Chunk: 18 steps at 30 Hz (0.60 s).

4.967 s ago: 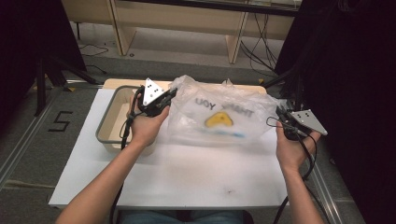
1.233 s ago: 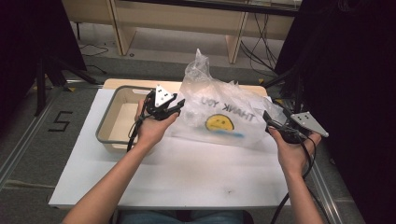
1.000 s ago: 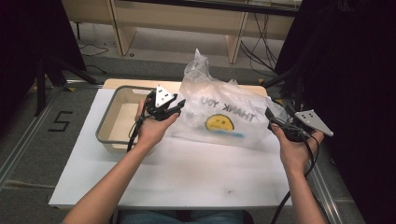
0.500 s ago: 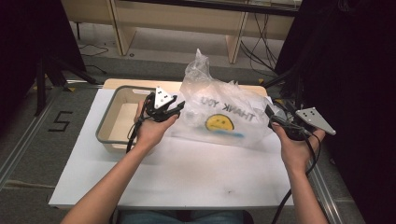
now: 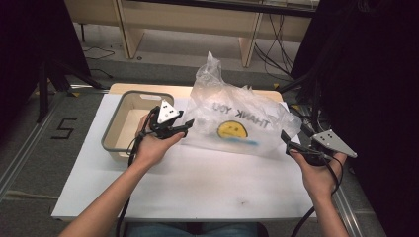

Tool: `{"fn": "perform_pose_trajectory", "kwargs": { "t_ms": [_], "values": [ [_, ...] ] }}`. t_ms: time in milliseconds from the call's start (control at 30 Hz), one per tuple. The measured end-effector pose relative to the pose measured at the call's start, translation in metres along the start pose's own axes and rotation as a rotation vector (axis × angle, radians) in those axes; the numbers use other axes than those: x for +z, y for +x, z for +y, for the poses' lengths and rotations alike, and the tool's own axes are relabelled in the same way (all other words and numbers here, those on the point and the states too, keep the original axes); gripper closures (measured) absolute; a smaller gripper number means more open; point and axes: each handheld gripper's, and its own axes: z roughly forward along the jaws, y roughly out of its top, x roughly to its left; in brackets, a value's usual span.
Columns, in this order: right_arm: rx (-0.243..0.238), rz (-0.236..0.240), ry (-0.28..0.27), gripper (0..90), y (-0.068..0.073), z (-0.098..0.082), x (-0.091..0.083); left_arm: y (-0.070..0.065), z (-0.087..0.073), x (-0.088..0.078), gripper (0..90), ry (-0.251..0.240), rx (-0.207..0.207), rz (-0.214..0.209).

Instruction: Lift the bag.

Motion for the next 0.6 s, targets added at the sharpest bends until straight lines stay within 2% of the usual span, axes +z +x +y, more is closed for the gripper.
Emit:
{"fn": "perform_pose_trajectory", "kwargs": {
  "t_ms": [200, 267, 333, 433, 600],
  "values": [
    [0.003, 0.024, 0.038, 27.7, 0.002, -0.013, -0.007, -0.007, -0.011, -0.014, 44.0, 0.022, 0.027, -0.032],
    [0.011, 0.038, 0.045, 28.0, 0.003, -0.018, -0.01, -0.009, -0.017, -0.021, 42.4, 0.024, 0.022, -0.052],
    [0.018, 0.059, 0.058, 28.4, 0.004, -0.025, -0.012, -0.011, -0.024, -0.028, 40.4, 0.035, 0.04, -0.068],
    [0.021, 0.089, 0.081, 29.1, 0.005, -0.034, -0.016, -0.013, -0.037, -0.041, 37.0, 0.049, 0.065, -0.078],
    [0.024, 0.14, 0.107, 30.1, 0.008, -0.047, -0.024, -0.01, -0.053, -0.06, 32.4, 0.053, 0.069, -0.083]
  ]
}}
